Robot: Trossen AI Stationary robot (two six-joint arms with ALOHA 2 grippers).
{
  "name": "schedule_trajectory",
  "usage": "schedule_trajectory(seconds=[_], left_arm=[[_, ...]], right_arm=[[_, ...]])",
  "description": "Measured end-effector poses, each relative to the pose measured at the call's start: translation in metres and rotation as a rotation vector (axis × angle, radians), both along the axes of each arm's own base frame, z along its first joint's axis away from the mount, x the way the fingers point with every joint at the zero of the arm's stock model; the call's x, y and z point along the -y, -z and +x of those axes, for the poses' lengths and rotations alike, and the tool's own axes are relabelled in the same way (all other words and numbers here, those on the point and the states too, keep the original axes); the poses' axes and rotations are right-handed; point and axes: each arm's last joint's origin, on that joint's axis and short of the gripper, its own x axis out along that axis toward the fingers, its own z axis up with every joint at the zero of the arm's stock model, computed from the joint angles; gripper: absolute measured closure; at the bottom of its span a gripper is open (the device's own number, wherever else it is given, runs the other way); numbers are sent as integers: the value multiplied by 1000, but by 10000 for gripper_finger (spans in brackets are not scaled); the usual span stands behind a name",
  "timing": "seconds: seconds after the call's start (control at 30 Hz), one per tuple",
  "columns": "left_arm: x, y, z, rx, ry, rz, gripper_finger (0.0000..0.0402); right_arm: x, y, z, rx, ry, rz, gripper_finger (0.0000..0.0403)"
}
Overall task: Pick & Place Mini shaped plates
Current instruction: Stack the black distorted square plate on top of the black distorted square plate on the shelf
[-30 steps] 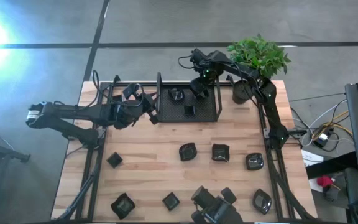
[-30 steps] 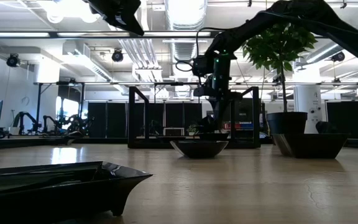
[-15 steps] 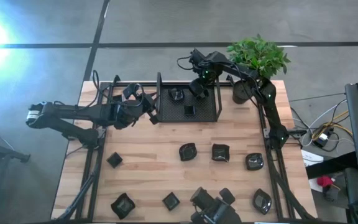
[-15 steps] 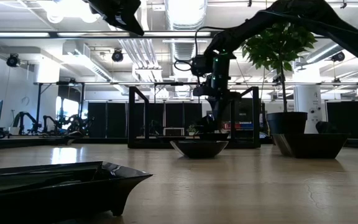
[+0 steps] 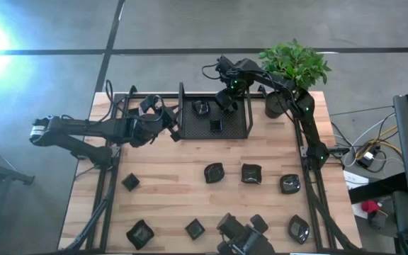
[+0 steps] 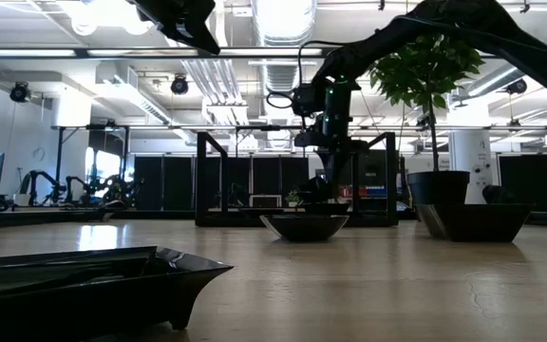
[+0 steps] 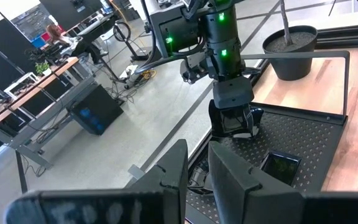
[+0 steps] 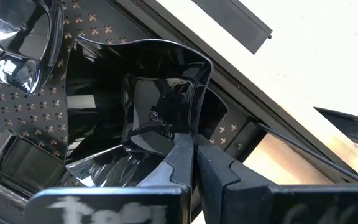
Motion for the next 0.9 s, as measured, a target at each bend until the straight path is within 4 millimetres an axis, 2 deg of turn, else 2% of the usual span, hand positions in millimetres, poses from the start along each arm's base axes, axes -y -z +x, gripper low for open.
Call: schedule_trajectory(seconds=[0.9], left_arm=[[0,0,0,0,0,0,340]], right_arm=[[-3,0,3,29,-14,26,394]])
